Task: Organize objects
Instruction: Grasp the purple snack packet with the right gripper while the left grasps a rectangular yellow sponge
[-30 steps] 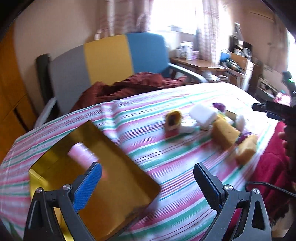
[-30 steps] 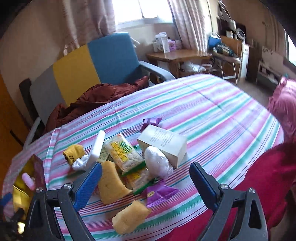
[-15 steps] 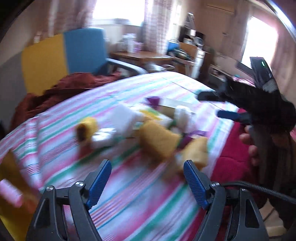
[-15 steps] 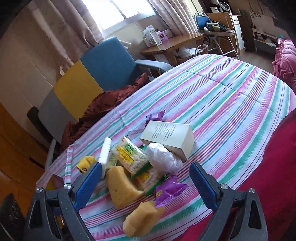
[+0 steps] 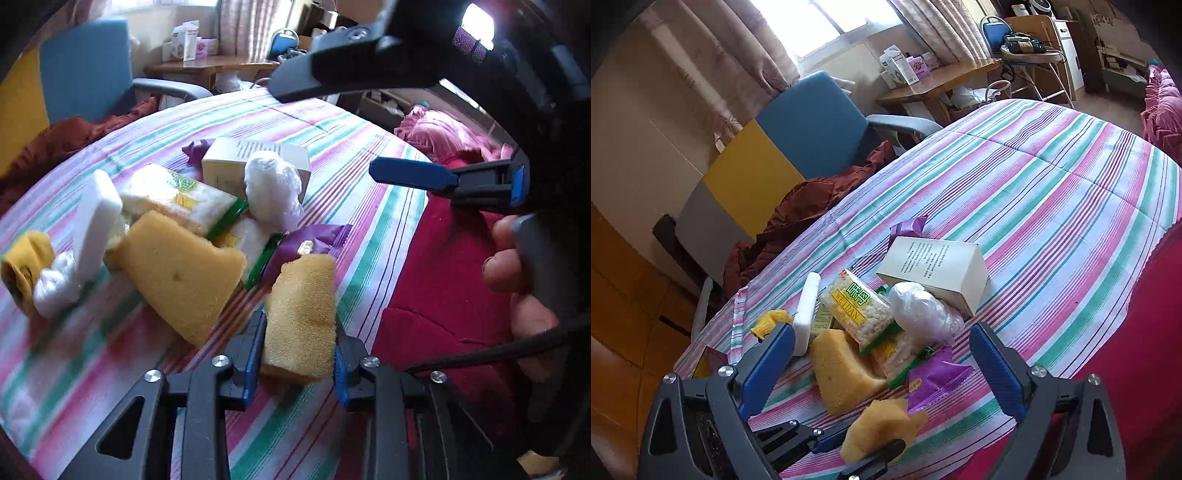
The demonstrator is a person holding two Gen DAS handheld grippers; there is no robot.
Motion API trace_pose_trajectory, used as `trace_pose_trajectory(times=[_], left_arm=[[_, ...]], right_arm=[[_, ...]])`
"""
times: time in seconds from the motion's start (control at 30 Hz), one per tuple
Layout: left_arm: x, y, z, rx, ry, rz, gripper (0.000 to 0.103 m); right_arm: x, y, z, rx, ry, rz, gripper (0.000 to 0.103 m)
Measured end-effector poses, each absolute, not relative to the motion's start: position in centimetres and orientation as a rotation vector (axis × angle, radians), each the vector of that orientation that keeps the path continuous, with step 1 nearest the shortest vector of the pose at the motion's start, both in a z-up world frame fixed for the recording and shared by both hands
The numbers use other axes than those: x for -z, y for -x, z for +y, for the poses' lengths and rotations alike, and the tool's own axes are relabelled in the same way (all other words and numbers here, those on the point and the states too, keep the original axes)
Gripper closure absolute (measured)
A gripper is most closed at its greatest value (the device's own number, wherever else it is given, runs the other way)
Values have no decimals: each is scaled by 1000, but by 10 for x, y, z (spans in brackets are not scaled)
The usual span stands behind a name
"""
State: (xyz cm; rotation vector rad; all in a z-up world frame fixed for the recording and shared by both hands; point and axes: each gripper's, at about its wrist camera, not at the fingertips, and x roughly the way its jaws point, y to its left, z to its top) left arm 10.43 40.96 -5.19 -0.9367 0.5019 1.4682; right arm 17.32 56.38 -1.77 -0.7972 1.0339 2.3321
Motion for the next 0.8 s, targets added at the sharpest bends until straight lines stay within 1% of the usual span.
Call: trace_pose_trajectory(times=[0.23, 0.33, 0.37, 0.4, 0.5, 0.53, 0.6, 0.63, 0.67, 0.7, 0.77, 0.8], left_arm=[[48, -92, 372, -1512, 982, 459, 71], [47, -81, 345, -1549, 996, 451, 71], [48, -76, 338, -1560, 1001, 446, 71], [47, -71, 327, -1574, 1008, 436, 71], [48, -60, 300, -1610, 1033, 398, 71], [50, -57, 297, -1620, 1042, 380, 71], [49, -51, 285, -1635, 1056, 344, 71], [49, -51, 282, -1642, 1057, 333, 71], [49, -51, 279, -1648, 1056, 324, 71], [48, -52, 276, -1655, 1051, 320, 71], [44, -52, 272, -1661, 1032, 317, 71], [41, -52, 269, -1665, 1020, 313, 71]], right_arm=[[23, -164, 566, -2310, 885, 1032, 6], [35, -147, 572, -2268, 1088, 1038, 7], [39, -138, 573, -2248, 1184, 1017, 10], [43, -131, 573, -2233, 1266, 974, 12], [51, -105, 561, -2190, 1530, 676, 13], [55, -99, 556, -2183, 1597, 603, 14], [64, -87, 550, -2161, 1718, 508, 21], [69, -82, 546, -2141, 1770, 455, 23], [75, -78, 543, -2114, 1818, 410, 32], [81, -74, 541, -2082, 1858, 371, 47], [86, -73, 538, -2040, 1892, 304, 59], [87, -73, 535, -2031, 1903, 271, 60]])
